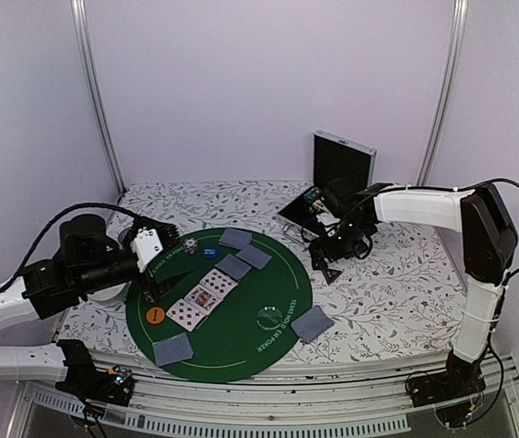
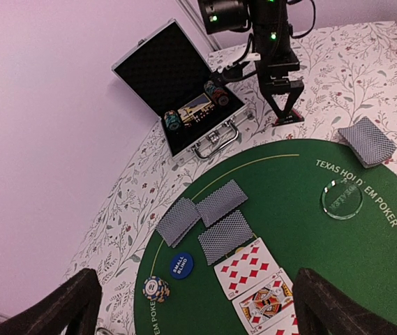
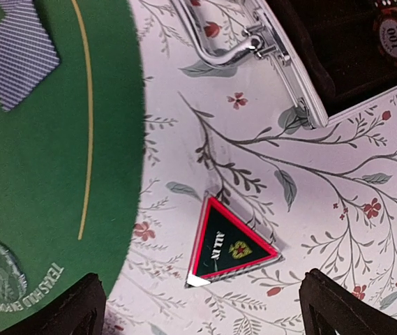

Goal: Distribute texas hold em gaming equipment
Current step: Pick up the all-in button from the center of the board.

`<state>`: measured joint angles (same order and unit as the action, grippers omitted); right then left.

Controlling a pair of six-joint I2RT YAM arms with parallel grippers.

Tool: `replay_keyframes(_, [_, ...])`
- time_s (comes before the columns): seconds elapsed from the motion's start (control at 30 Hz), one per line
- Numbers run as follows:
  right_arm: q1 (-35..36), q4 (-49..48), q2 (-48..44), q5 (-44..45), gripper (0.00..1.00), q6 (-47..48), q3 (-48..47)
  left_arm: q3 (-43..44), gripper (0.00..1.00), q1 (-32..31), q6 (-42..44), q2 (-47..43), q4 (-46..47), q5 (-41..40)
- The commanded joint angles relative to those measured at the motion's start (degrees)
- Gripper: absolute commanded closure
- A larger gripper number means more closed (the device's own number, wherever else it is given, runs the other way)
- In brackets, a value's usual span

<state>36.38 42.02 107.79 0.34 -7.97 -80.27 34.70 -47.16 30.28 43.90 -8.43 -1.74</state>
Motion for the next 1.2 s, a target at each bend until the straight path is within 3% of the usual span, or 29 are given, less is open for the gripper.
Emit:
replay_keyframes(0.0, [0.0, 7.3, 6.6, 5.6, 0.01, 1.3, -4.8, -0.6, 0.02, -0.5, 0.4, 0.0, 0.9, 0.1])
replay_keyframes(0.33, [-1.4, 7.5, 11.4, 3.9, 0.01, -0.2, -5.0, -0.6, 0.02, -0.5, 0.3, -0.1, 0.8, 0.2])
replay_keyframes(0.6, [-1.8, 5.9, 12.9, 2.8, 0.14, -0.2, -4.5, -0.6, 0.02, -0.6, 0.4, -0.4, 0.7, 0.1])
replay_keyframes(0.77, [-1.9, 5.8, 13.2, 1.4, 0.33, -0.3, -4.7, -0.7, 0.02, -0.7, 0.4, -0.5, 0.7, 0.0])
replay_keyframes(1.03, [-1.9, 7.1, 12.9, 3.0, 0.42, -1.1, -5.2, -0.7, 0.02, -0.6, 0.4, -0.3, 0.7, 0.1])
replay_keyframes(1.1, [-1.9, 7.1, 12.8, 3.3, 0.42, -0.8, -5.3, -0.7, 0.02, -0.6, 0.4, -0.2, 0.7, 0.1])
replay_keyframes(1.17, [-1.9, 7.2, 12.9, 3.3, 0.33, -0.2, -5.5, -0.6, 0.02, -0.6, 0.4, -0.2, 0.7, 0.1])
